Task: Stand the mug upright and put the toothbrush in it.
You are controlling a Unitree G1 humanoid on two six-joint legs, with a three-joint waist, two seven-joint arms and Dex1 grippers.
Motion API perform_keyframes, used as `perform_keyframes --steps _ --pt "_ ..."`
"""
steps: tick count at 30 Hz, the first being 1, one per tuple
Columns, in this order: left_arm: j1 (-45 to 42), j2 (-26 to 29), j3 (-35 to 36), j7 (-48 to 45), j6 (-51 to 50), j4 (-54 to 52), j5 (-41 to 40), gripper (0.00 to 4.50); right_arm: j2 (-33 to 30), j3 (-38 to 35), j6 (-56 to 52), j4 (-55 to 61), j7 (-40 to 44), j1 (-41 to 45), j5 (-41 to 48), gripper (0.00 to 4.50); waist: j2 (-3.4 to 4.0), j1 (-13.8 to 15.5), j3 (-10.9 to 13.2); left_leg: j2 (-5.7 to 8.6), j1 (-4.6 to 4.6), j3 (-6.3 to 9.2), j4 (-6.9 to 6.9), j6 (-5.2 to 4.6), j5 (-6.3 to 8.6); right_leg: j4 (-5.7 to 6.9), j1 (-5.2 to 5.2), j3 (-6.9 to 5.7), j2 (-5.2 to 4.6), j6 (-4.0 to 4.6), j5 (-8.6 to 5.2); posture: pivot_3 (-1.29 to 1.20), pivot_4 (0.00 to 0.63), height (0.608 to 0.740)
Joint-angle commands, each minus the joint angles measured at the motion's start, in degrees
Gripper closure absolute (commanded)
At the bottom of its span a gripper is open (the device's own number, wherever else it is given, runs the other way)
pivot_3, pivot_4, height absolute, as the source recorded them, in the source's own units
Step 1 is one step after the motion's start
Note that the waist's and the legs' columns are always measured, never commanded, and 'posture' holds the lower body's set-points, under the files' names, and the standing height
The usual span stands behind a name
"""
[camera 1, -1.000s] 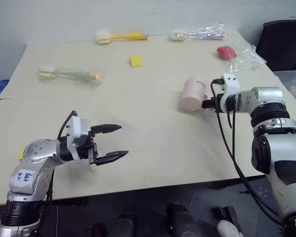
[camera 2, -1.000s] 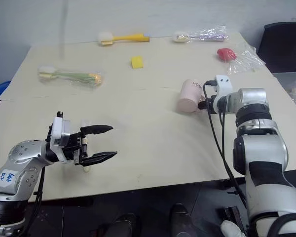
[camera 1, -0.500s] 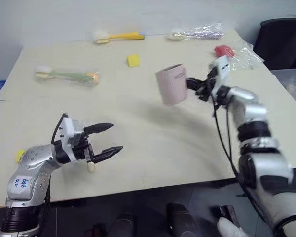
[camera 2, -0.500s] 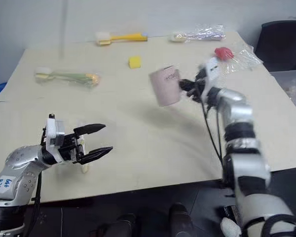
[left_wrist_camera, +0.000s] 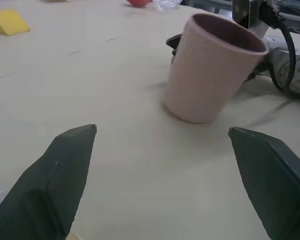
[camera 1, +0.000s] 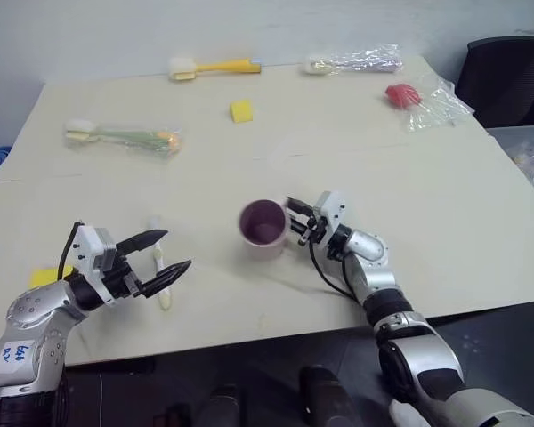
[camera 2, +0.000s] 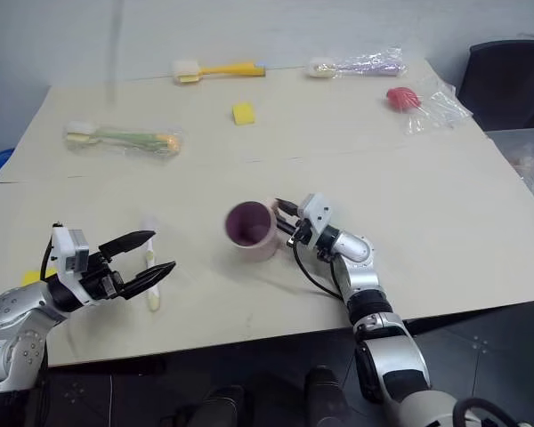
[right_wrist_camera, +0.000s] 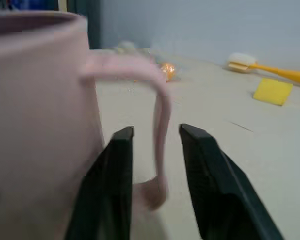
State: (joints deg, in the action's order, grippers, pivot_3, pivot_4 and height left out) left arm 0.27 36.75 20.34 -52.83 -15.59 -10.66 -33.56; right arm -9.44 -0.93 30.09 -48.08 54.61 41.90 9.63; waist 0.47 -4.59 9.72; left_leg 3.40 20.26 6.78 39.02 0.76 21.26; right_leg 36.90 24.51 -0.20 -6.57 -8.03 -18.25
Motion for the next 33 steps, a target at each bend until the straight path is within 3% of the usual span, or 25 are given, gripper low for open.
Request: perform_keyframes --steps 1,3,7,11,16,20,24,28,29,33 --pt "1.8 1.3 3.2 0.2 0.4 -2.1 -0.9 0.00 -5.7 -0.9 -1.1 5.4 4.5 -2.1 1.9 1.88 0.00 0.1 0.0 0.01 0.00 0.01 0.00 0.00 0.00 0.00 0.00 0.00 -0.01 0.00 0.00 0.00 0.150 0.740" --pt "3.7 1.6 5.5 1.3 0.7 -2.0 -0.3 0.00 -8.8 -0.4 -4.9 9.2 7.9 -4.7 3.0 1.24 0.00 0.3 0.0 0.03 0.00 0.02 0.01 -0.02 0.01 -0.01 -0.01 0.00 -0.02 0.00 0.00 0.00 0.150 0.740" --pt "13.5 2.6 20.7 7.0 -1.9 -2.8 0.7 0.00 -17.9 -2.1 -8.6 21.0 17.0 -14.9 9.0 0.13 -0.02 0.7 0.0 -0.03 0.00 0.01 -0.06 -0.03 0.03 -0.07 -0.01 0.01 -0.01 0.00 0.00 0.00 0.150 0.740" --pt "25.2 4.3 32.3 13.5 -8.9 -3.1 4.8 0.00 -21.5 -6.2 -6.8 30.5 26.3 -22.9 19.6 0.02 -0.02 1.2 0.0 -0.09 -0.08 -0.01 -0.20 -0.07 0.19 -0.39 0.03 0.30 0.01 0.04 -0.02 0.00 0.150 0.740" --pt "31.6 5.9 39.9 14.1 -18.5 -3.9 2.2 0.00 -23.0 -9.1 -10.1 40.2 25.9 -29.0 24.7 0.02 -0.04 3.2 0.0 -0.07 -0.26 -0.08 0.01 -0.10 0.27 -0.50 -0.14 0.47 0.01 0.03 0.00 0.00 0.150 0.740" --pt "25.1 8.5 34.9 18.1 -32.7 -16.8 -10.1 0.00 -23.9 -9.0 -16.2 46.3 26.0 -31.2 28.6 0.02 -0.06 5.3 0.0 0.02 -0.29 0.05 0.09 -0.17 0.31 -0.55 -0.30 0.59 -0.06 0.03 0.01 0.00 0.150 0.740" --pt "14.1 10.6 22.0 27.9 -44.9 -24.1 -14.1 0.00 -23.5 -8.9 -13.5 46.3 27.4 -31.0 26.8 0.02 -0.02 6.1 0.0 -0.02 -0.85 0.46 0.04 -0.14 0.31 -1.05 -1.19 0.55 -0.03 0.07 0.21 0.00 0.150 0.740" --pt "-4.6 0.3 10.6 46.2 -63.2 -24.4 -14.6 0.00 -23.3 -9.1 -12.8 46.1 27.1 -30.9 26.3 0.02 0.04 5.8 0.0 0.01 -0.97 0.31 -0.09 -0.17 0.34 -0.93 -1.05 0.55 0.08 0.05 0.22 0.00 0.150 0.740" --pt "-7.0 0.8 6.7 48.1 -64.7 -24.0 -11.8 0.00 -23.3 -9.1 -12.8 46.4 26.9 -31.1 26.3 0.02 0.04 5.7 0.0 0.02 -0.98 0.30 -0.10 -0.16 0.34 -0.91 -1.01 0.52 0.11 0.04 0.22 0.00 0.150 0.740" --pt "-17.1 -7.2 2.5 55.0 -71.6 -17.9 -6.2 0.00 -23.2 -9.3 -14.1 49.1 25.1 -32.3 26.6 0.02 -0.14 4.5 -0.1 0.02 -0.97 0.34 -0.05 -0.10 0.39 -0.64 -0.83 0.49 0.36 -0.02 0.25 0.00 0.150 0.740"
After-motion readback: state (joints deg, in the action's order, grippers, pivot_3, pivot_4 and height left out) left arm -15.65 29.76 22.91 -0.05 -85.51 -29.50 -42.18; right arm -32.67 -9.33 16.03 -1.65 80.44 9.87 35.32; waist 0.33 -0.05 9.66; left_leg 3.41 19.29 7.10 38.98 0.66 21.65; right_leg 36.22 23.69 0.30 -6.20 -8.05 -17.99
